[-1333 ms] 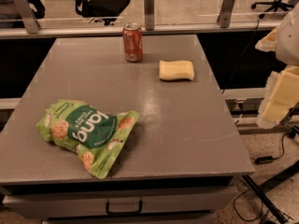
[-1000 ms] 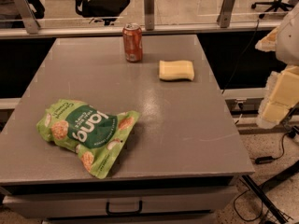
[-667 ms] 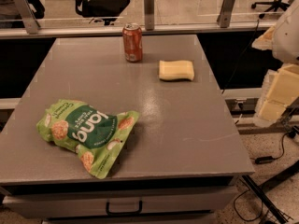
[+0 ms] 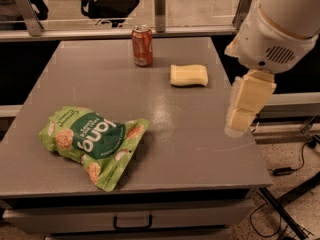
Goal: Pick green rice chip bag
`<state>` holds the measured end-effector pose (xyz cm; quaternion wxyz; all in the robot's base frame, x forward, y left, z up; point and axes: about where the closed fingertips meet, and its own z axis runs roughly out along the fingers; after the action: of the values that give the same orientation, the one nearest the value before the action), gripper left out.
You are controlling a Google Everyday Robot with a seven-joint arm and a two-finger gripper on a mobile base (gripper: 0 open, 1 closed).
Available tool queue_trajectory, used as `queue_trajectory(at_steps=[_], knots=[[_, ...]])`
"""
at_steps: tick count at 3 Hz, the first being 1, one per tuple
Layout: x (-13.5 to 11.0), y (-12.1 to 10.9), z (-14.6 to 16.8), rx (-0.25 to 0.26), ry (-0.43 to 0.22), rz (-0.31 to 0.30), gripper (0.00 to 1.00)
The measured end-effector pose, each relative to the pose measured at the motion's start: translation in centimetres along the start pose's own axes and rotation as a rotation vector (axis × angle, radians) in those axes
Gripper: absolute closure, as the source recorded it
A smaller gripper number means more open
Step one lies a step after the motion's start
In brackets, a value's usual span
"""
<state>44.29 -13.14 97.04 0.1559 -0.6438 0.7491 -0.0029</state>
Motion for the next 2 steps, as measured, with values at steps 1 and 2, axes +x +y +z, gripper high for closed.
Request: queue_trajectory(at_steps=[1, 2], knots=[[-6.1, 2.3, 3.4, -0.079, -0.039, -0.065, 0.0], [-9.8, 3.6, 6.0, -0.105, -0.066, -0.092, 0.0]])
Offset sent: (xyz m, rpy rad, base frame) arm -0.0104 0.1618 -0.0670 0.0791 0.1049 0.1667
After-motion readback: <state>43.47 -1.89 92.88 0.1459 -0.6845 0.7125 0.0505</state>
